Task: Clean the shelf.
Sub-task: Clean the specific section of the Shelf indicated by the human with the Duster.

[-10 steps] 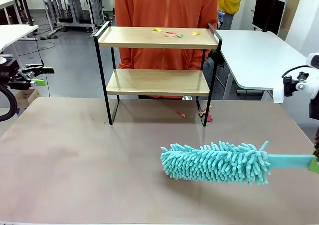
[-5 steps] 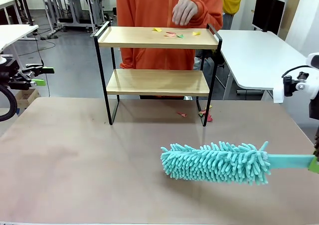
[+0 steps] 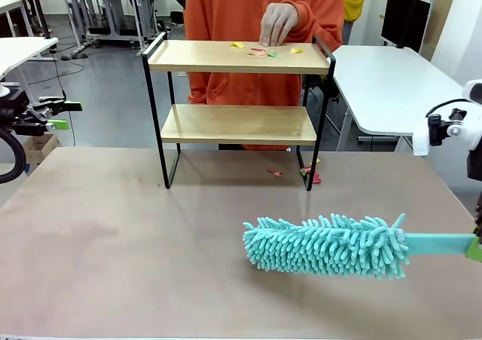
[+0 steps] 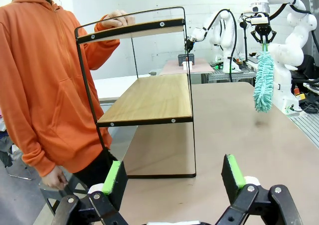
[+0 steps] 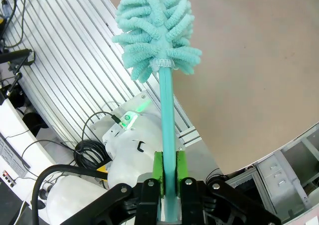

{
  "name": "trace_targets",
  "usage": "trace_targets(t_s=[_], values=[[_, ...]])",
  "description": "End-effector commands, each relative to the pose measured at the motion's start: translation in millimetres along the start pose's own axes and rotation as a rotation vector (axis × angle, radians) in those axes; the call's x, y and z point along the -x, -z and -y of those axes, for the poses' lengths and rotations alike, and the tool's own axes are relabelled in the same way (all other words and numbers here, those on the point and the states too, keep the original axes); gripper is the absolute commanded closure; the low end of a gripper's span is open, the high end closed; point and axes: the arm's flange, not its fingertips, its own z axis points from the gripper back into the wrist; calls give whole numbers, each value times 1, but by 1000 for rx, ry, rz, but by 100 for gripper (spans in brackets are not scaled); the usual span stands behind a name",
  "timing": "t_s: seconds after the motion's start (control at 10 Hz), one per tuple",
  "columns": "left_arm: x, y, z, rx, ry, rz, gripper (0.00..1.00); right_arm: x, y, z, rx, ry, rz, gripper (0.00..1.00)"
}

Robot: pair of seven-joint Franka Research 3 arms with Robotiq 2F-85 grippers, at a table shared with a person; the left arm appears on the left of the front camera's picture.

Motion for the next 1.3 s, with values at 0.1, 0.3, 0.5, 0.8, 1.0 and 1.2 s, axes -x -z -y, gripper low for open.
trace_targets(t_s=[0.1, 0.3, 0.5, 0.8, 1.0, 1.2], values=[[-2, -1, 0, 1, 3, -1, 0, -1, 0, 1, 3, 0, 3, 87], [-2, -1, 0, 1, 3, -1, 0, -1, 0, 1, 3, 0, 3, 87], [-2, -1, 0, 1, 3, -1, 0, -1, 0, 1, 3, 0, 3, 87], [-2, -1, 0, 1, 3, -1, 0, -26, -39, -12, 22, -48, 88, 87], [-2, -1, 0, 1, 3, -1, 0, -67, -81, -17, 24, -93, 146, 87], [-2, -1, 0, 1, 3, -1, 0, -127, -121, -36, 81, -67, 207, 87]])
